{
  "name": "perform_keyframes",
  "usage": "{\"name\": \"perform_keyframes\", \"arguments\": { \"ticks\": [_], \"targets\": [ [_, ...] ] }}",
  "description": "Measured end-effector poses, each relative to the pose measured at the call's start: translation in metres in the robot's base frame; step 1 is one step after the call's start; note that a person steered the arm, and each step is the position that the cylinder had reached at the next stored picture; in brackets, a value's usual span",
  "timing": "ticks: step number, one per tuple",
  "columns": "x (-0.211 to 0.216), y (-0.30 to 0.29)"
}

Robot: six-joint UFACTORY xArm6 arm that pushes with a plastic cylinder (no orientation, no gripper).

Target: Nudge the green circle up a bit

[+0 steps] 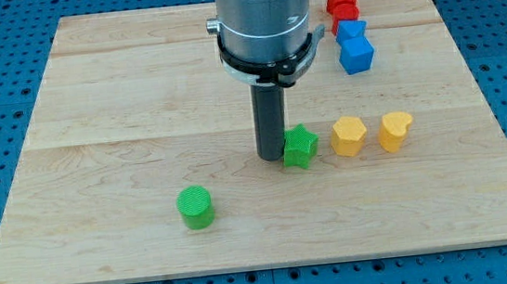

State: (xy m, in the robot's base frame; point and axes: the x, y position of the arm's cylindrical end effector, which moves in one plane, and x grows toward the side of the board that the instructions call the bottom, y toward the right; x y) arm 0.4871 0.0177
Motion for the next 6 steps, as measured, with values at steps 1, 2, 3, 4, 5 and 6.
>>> {"name": "perform_keyframes", "arguments": {
  "ticks": [1, 2, 3, 4, 5, 6],
  "targets": [
    [0.000, 0.002],
    [0.000, 0.005],
    [0.018, 0.005],
    [0.062, 0.005],
    [0.098, -0.008],
    [0.099, -0.056]
  ]
}}
